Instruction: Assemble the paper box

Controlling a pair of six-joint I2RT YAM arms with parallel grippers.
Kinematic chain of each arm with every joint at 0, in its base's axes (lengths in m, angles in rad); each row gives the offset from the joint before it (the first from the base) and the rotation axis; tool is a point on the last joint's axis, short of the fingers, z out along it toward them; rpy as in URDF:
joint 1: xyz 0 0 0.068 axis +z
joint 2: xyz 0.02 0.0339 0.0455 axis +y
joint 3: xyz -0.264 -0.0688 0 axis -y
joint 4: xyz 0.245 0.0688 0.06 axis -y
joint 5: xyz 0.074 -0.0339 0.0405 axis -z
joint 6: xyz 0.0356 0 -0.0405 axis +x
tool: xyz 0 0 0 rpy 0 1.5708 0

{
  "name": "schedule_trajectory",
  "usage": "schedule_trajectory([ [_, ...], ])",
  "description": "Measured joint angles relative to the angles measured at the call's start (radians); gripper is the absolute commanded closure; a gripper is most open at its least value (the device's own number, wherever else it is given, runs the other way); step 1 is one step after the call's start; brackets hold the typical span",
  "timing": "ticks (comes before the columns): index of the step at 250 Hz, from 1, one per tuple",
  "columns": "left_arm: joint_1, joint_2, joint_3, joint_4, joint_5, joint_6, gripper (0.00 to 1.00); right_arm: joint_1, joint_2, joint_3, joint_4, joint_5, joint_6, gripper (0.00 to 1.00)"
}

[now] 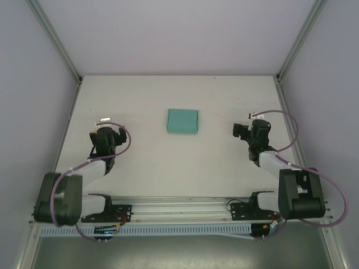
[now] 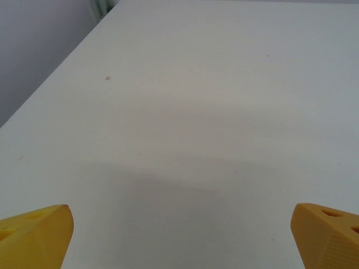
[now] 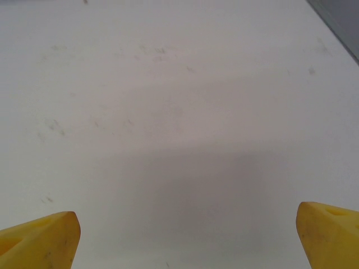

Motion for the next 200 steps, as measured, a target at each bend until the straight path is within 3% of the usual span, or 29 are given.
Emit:
schedule_trajectory([
  [40,0.037,0.128,-0.001,0.206,0.093,0.089,0.01,-0.035,0.209,-0.09,0.336,0.001,0.006,0.01],
  [70,0.128,0.181,-0.063,0.393,0.215,0.098,0.01,-0.089,0.273,-0.089,0.342,-0.027,0.026,0.01],
  [85,0.154,0.192,-0.064,0.387,0.253,0.098,0.01,-0.099,0.271,-0.075,0.354,-0.037,0.032,0.01],
  [200,0.156,0.201,-0.063,0.459,0.352,0.098,0.01,-0.099,0.269,-0.055,0.386,-0.06,0.047,0.01],
])
